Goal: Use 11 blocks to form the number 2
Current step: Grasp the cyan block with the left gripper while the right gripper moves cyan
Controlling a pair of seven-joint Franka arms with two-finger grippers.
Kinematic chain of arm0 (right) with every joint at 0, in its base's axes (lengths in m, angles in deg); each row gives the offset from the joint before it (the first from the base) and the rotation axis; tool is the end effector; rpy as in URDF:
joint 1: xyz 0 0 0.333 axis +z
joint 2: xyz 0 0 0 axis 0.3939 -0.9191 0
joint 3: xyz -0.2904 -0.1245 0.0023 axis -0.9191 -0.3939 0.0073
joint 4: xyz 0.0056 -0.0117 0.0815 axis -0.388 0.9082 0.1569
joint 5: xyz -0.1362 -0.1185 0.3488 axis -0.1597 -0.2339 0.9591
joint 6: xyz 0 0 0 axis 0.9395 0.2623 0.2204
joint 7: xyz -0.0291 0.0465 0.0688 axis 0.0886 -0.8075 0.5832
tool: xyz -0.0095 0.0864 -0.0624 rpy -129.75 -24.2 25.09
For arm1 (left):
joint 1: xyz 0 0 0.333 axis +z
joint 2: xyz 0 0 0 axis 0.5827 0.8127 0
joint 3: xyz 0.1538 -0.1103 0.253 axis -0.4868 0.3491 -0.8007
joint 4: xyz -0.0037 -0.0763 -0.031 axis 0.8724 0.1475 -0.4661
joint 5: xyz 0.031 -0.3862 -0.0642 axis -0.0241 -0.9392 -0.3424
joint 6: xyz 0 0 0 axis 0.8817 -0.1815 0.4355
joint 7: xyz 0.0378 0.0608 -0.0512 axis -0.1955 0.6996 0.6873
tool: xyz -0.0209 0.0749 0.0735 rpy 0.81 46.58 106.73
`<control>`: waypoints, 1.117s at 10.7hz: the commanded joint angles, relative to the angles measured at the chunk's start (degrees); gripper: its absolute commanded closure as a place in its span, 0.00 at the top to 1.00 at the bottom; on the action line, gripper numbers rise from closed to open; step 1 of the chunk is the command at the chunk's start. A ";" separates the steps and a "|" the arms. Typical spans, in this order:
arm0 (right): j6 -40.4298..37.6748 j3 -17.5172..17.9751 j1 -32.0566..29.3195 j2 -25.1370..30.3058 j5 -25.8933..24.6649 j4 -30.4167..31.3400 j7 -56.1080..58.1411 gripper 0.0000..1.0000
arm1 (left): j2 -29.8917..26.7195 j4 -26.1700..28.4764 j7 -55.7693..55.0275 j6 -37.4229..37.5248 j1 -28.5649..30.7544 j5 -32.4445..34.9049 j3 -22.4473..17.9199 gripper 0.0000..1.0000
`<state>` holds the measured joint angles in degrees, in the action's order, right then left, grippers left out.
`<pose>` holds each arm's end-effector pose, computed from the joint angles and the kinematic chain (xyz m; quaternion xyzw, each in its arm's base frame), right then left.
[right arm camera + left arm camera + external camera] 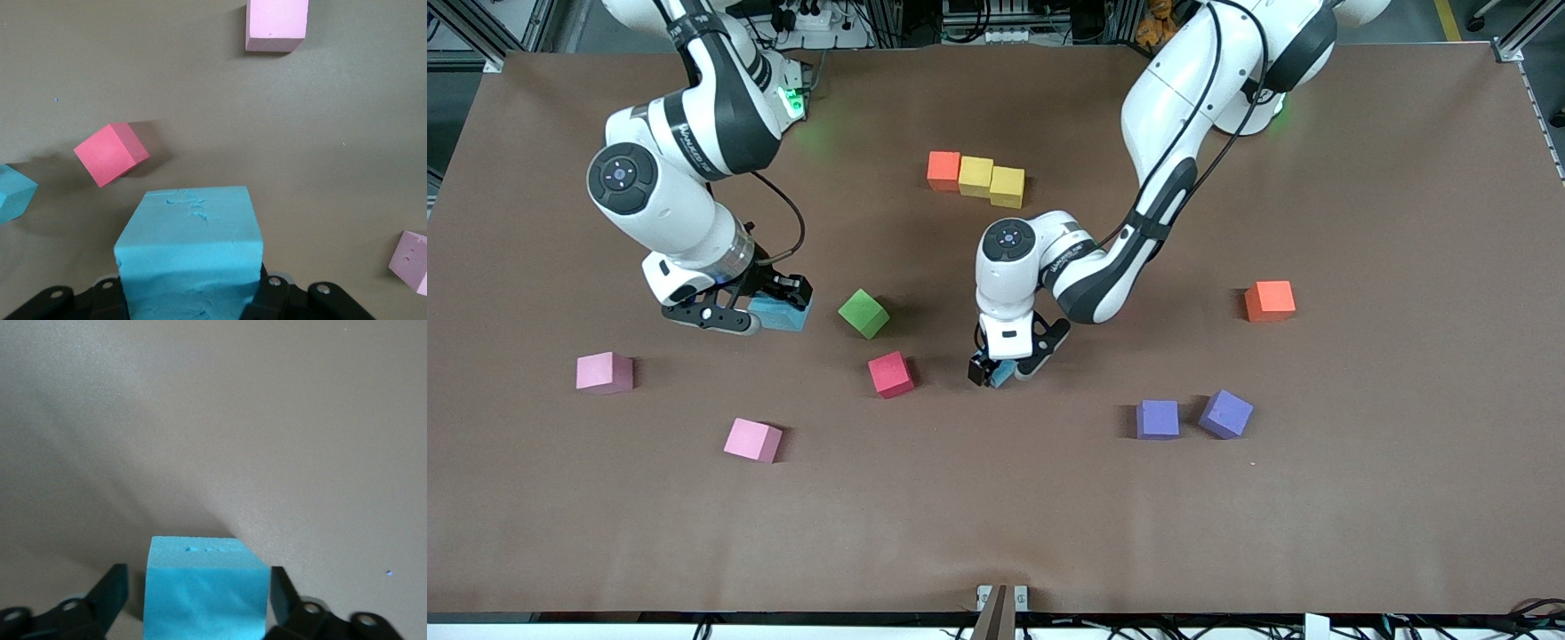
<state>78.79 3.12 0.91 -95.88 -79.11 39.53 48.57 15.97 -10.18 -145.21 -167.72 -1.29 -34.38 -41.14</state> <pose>0.5445 0.1848 0.4006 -0.9943 0.1008 0.0137 0.0335 0.5386 -0.5287 0.1908 0.9028 0.4119 0.0960 0.0777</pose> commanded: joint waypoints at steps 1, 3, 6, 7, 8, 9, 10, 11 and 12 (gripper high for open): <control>0.61 0.28 -0.38 0.67 0.88 0.89 -0.65 0.31 | 0.84 -1.57 1.78 0.21 -0.77 1.10 -0.89 0.00; 0.61 0.28 -0.29 0.76 0.88 1.07 -0.73 0.31 | 0.40 -1.39 1.78 0.65 -0.77 0.84 -0.89 0.00; 3.05 0.28 1.11 1.98 2.97 4.74 -2.56 0.30 | -1.09 -0.43 5.79 3.97 -0.59 1.02 0.60 0.00; 7.16 0.28 4.25 3.12 3.94 8.59 -3.19 0.29 | -2.23 -0.08 8.00 6.78 0.10 0.84 2.96 0.00; 11.64 0.28 6.54 4.61 4.82 12.37 -4.15 0.28 | -3.02 0.28 10.19 9.15 0.98 0.84 5.16 0.00; 14.38 0.28 8.83 5.58 5.00 14.67 -5.99 0.28 | -3.90 1.41 12.39 10.92 2.47 0.84 7.18 0.00; 15.45 0.28 11.03 6.37 5.01 15.56 -7.92 0.28 | -5.56 4.12 14.24 12.07 4.22 0.84 9.90 0.00; 15.20 0.28 11.22 7.86 5.01 16.44 -8.20 0.29 | -7.67 7.63 15.56 12.17 5.20 0.93 11.75 0.00; 14.50 0.28 10.70 10.57 5.01 18.02 -7.25 0.29 | -9.69 10.97 16.36 12.08 5.56 1.01 12.55 0.00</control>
<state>93.76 3.69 12.47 -91.63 -74.88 53.43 40.83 11.55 -7.06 -130.50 -155.71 2.32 -34.38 -30.69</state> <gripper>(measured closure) 0.414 0.405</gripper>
